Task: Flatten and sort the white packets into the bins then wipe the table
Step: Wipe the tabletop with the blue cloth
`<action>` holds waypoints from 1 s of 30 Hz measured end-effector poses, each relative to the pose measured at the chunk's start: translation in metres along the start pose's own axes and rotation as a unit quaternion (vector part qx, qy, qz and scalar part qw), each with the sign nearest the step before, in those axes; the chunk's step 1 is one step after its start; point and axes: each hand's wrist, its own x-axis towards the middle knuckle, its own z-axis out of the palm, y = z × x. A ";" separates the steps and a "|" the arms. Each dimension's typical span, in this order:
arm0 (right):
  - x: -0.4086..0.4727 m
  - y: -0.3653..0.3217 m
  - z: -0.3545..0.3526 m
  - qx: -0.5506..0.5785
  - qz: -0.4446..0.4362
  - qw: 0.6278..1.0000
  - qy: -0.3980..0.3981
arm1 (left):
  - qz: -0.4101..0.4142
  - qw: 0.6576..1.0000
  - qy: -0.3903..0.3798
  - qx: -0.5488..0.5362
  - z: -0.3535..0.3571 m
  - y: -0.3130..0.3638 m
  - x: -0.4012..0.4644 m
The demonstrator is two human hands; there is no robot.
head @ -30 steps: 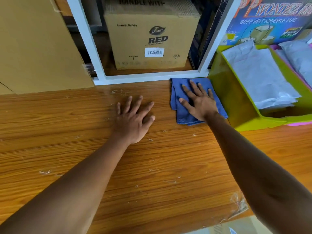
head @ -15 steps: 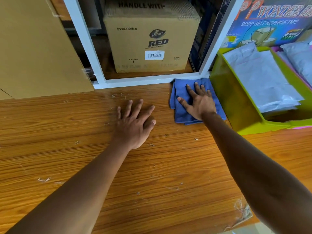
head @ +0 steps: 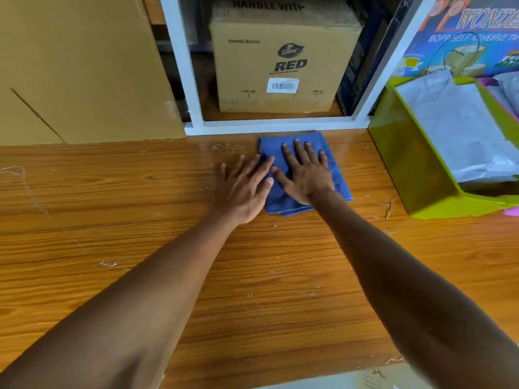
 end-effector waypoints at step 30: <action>0.006 -0.088 0.005 0.021 -0.013 1.000 -0.003 | -0.097 0.988 0.042 0.110 -0.032 -0.102 -0.059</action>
